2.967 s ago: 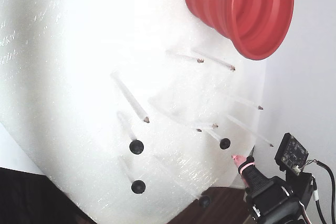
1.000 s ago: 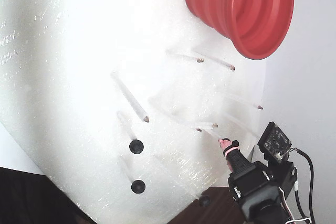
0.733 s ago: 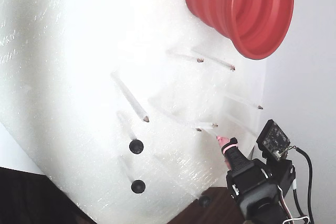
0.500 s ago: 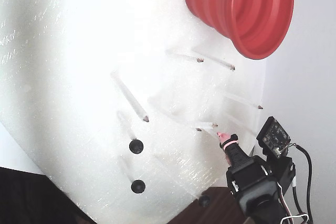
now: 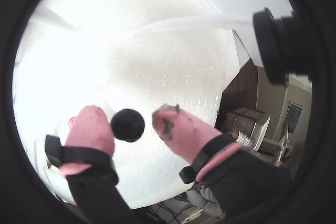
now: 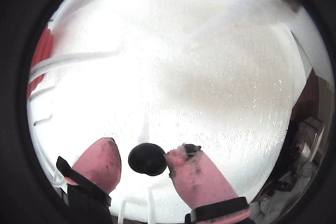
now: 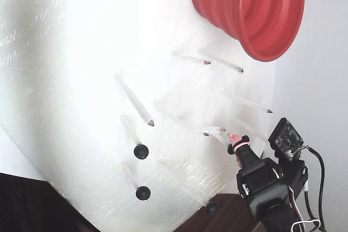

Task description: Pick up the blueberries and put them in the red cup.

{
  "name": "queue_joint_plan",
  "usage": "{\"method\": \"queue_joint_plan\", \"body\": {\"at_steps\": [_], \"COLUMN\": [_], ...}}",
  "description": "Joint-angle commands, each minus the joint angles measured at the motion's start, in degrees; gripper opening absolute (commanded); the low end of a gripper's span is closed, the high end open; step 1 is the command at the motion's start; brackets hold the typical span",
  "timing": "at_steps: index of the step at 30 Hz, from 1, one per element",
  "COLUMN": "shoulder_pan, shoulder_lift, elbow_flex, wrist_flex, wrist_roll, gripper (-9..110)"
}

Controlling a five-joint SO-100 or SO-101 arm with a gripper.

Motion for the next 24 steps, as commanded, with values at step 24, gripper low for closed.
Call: {"method": "queue_joint_plan", "body": {"at_steps": [24], "shoulder_pan": [0.00], "shoulder_lift": [-1.76], "elbow_flex": [-1.05], "wrist_flex": [-3.87], "wrist_roll": [-0.88], "gripper": [15]}}
